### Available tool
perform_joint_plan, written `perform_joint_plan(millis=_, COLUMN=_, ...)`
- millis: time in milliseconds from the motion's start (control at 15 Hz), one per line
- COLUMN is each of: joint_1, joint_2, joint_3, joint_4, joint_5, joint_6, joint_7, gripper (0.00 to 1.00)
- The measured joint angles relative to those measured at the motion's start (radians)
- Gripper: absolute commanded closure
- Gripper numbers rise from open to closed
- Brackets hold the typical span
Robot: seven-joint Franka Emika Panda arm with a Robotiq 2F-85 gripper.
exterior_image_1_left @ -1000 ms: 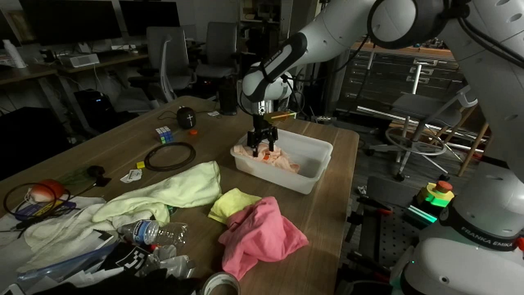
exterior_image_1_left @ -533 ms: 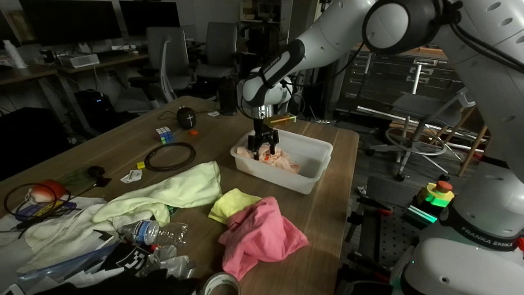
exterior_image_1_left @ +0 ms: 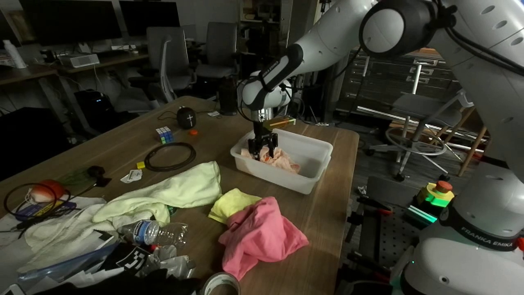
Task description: Remove all the clothes from the bowl and put them on the table
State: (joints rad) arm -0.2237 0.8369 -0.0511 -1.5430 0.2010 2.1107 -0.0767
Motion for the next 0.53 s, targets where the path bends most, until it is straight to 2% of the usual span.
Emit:
perform_joint_plan(millis=333, joint_1=0.000, joint_2=0.000, joint_3=0.000, joint_4=0.006, joint_5=0.000, joint_6=0.008, joint_7=0.002, gripper=0.87)
perform_joint_plan(millis=533, joint_1=0.000, joint_2=-0.003, joint_3=0.000, joint_4=0.006, joint_5=0.000, joint_6=0.025, joint_7=0.002, gripper=0.95)
